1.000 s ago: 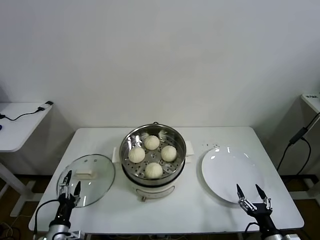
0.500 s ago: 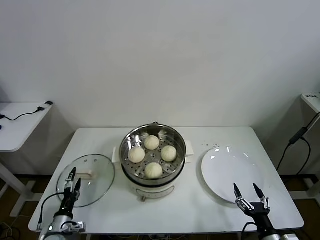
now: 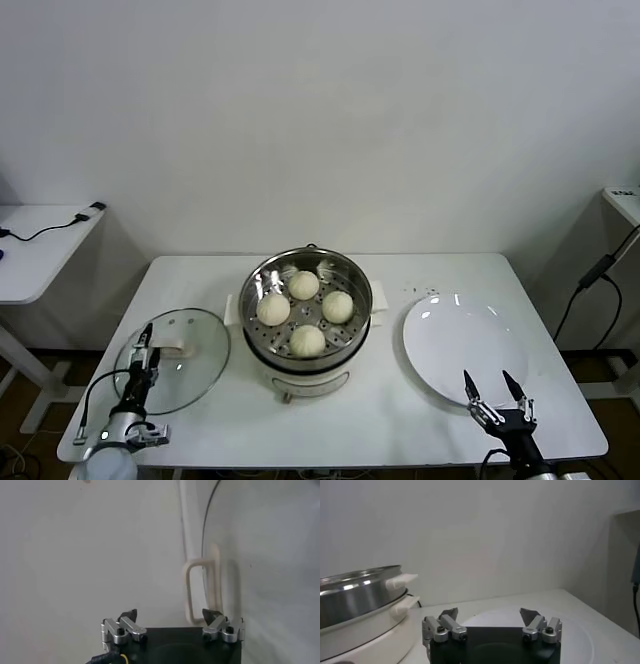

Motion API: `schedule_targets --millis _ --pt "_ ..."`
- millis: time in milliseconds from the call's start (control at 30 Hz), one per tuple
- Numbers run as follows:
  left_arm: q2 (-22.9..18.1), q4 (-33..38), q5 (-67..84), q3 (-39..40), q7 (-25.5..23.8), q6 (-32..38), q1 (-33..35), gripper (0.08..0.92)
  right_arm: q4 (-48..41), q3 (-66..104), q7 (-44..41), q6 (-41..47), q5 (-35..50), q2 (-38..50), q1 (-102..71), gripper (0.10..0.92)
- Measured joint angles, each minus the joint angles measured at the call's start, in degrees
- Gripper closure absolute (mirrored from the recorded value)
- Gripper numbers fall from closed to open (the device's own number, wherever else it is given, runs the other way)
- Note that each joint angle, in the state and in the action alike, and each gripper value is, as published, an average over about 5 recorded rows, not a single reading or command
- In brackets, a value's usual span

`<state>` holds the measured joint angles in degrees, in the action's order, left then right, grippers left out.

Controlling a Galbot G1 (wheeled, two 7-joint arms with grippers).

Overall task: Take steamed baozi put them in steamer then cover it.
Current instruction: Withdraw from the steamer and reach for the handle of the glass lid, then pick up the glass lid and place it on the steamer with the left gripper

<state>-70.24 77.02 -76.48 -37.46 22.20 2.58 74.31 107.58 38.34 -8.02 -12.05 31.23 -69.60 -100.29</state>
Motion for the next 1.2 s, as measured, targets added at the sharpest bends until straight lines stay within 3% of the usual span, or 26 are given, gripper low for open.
schedule_targets --millis 200,933,1200 --pt "-0.07 -0.65 0.45 0.68 -0.57 -0.18 -1.08 0.209 -0.48 -0.22 -0.23 -0.03 -0.44 -0.42 0.02 0.203" --pt "-0.6 -0.9 2.36 0.82 -2.17 -0.76 -1.17 0.828 -2.43 -0.49 -0.43 0.03 -1.43 -0.96 1.14 0.203" --pt "1.43 6.84 8.14 -0.63 -6.91 -4.0 1.5 0.858 -3.07 -0.84 -0.57 0.18 -2.26 -0.78 1.41 0.203"
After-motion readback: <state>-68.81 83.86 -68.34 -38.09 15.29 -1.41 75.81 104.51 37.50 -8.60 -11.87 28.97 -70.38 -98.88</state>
